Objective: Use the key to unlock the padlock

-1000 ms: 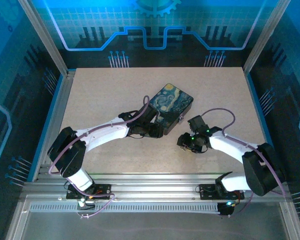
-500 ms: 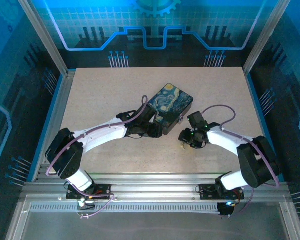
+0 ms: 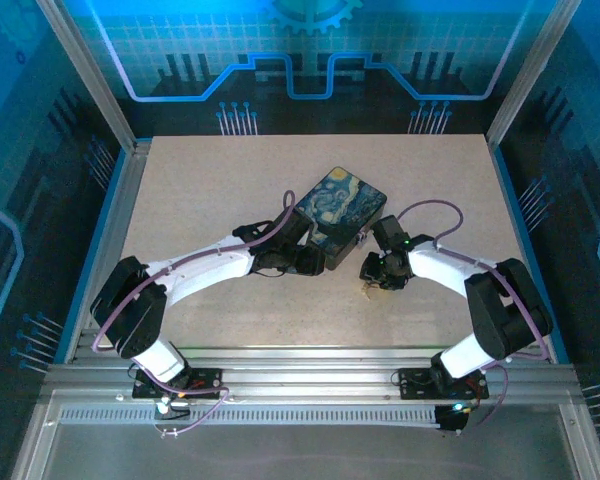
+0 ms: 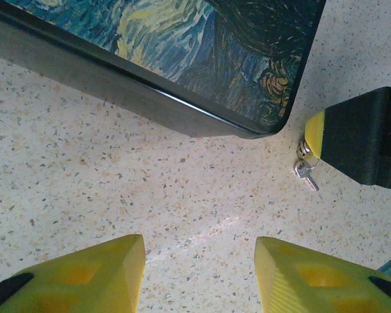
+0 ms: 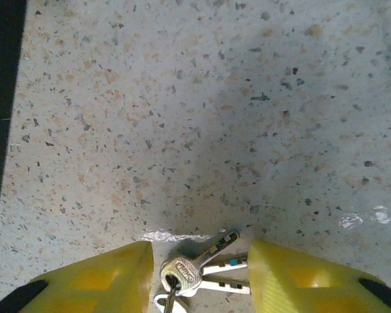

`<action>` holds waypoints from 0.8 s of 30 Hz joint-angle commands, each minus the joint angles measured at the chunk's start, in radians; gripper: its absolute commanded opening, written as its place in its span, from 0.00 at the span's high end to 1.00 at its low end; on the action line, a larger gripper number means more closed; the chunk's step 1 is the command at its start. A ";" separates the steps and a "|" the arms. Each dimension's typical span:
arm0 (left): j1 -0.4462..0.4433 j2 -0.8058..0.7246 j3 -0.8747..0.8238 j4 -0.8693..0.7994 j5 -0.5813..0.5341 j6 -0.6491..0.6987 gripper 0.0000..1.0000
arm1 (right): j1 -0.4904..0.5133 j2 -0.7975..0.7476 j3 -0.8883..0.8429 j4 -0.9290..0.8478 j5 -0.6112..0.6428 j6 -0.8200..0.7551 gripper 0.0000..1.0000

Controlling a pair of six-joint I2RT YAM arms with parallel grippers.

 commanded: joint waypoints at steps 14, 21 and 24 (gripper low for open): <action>0.007 -0.029 0.005 -0.030 -0.004 0.040 0.51 | 0.037 0.056 0.048 -0.039 0.016 0.020 0.55; 0.010 -0.034 0.002 -0.038 -0.010 0.045 0.50 | 0.046 0.113 0.070 -0.033 0.021 -0.011 0.63; 0.013 -0.034 0.005 -0.039 -0.011 0.046 0.50 | 0.059 0.125 0.085 -0.049 0.034 -0.049 0.70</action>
